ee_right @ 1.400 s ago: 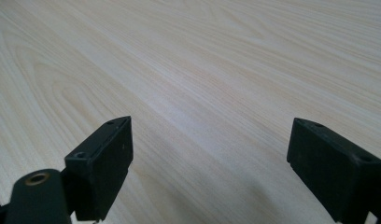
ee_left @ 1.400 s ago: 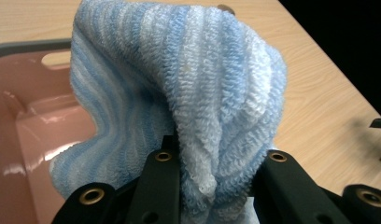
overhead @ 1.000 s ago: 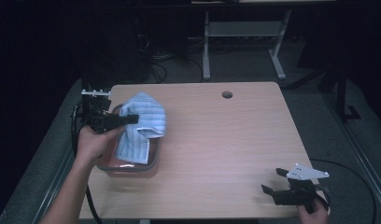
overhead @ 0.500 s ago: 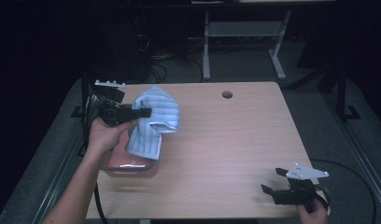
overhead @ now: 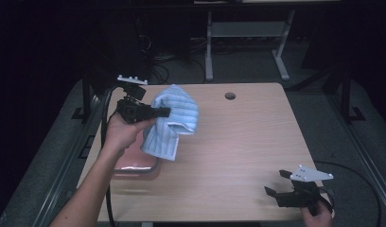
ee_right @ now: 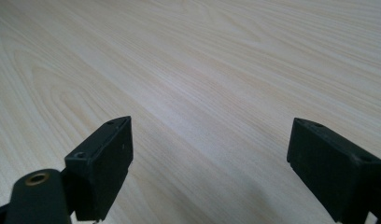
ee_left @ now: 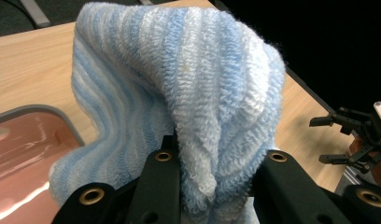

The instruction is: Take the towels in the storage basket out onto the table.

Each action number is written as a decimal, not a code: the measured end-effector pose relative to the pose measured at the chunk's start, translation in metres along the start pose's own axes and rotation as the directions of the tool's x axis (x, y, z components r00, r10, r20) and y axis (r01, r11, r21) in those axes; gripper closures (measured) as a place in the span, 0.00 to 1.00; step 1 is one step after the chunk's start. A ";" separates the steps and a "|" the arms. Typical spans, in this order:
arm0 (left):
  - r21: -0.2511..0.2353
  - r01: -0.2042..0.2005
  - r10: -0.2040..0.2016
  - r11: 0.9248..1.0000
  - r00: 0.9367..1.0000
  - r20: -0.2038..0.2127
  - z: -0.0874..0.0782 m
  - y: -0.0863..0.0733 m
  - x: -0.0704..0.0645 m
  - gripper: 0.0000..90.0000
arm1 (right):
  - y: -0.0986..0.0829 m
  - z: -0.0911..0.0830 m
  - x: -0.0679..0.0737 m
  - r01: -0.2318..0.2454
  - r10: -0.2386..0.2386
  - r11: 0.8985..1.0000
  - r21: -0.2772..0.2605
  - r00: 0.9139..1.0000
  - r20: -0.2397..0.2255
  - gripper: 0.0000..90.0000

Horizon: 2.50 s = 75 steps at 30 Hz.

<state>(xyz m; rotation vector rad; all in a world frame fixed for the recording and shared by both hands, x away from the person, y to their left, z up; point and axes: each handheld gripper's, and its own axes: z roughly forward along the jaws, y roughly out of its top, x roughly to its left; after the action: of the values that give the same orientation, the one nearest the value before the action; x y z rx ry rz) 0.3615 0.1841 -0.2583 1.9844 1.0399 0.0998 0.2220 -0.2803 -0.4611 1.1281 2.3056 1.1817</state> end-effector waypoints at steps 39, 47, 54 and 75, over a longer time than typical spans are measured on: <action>0.109 -0.046 0.039 0.993 0.997 0.069 0.106 0.015 -0.037 0.85 | -0.001 -0.002 -0.003 -0.022 0.022 1.000 -0.021 1.000 -0.007 0.15; 0.161 -0.031 0.023 0.986 0.998 0.054 0.143 0.002 -0.035 0.85 | -0.001 -0.002 -0.004 -0.015 0.015 1.000 -0.025 1.000 -0.004 0.15; 0.192 -0.027 0.016 0.981 0.998 0.059 0.167 -0.004 -0.037 0.85 | 0.000 -0.002 -0.004 -0.020 0.020 0.999 -0.028 1.000 -0.007 0.15; 0.218 0.034 -0.042 0.975 0.999 0.034 0.208 -0.033 -0.031 0.83 | 0.001 -0.001 -0.002 -0.016 0.015 1.000 -0.026 1.000 -0.008 0.15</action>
<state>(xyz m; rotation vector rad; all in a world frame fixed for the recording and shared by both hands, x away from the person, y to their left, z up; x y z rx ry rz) 0.4093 0.0347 -0.4017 2.1526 1.1021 -0.0763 0.2230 -0.2818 -0.4599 1.1360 2.2849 1.2201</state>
